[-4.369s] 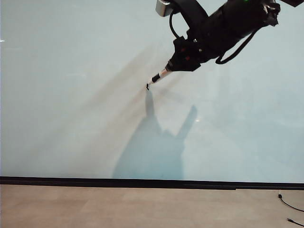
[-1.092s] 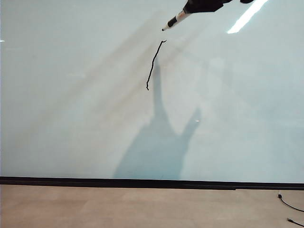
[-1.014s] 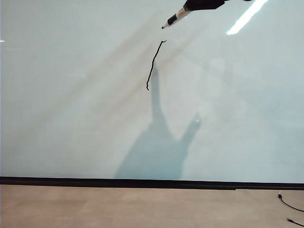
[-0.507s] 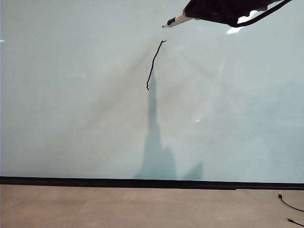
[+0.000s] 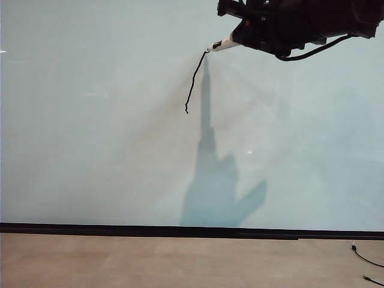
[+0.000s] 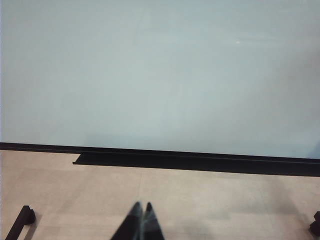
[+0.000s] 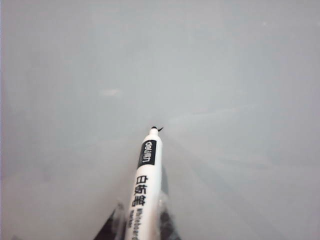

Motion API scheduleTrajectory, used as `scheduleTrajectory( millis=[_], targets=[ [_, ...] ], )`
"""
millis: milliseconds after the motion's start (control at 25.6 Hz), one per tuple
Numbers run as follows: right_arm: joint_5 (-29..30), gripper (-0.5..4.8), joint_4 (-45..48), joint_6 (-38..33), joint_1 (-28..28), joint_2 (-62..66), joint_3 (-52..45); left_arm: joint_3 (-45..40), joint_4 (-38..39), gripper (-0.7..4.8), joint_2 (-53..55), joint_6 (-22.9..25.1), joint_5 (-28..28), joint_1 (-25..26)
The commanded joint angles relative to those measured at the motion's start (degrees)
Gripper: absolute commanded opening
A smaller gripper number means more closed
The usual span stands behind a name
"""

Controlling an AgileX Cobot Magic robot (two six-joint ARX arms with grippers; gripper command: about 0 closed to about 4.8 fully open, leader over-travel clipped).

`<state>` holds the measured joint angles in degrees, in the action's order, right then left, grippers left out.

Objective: Pick up the pen on the shelf to the right of the whiteboard and write the letter A.

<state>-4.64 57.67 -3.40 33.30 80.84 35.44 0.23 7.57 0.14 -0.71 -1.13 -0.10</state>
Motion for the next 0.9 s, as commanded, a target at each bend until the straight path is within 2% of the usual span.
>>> scheduleTrajectory(
  millis=[39,624,897],
  targets=[
    [0.39,-0.05,1.29,-0.15,-0.02,-0.09,0.55,0.15,-0.35,-0.05,0.04,0.26,-0.17,-0.02],
    [1.36,-0.05,-1.84,-1.2,-0.37,0.37,2.36,0.15,-0.35,-0.05,0.04,0.26,-0.17,-0.02],
    [-0.61,-0.05,-2.32,-1.6,-0.37,0.35,2.34,0.15,-0.35,-0.04,0.04,0.24,-0.17,-0.02]
  ],
)
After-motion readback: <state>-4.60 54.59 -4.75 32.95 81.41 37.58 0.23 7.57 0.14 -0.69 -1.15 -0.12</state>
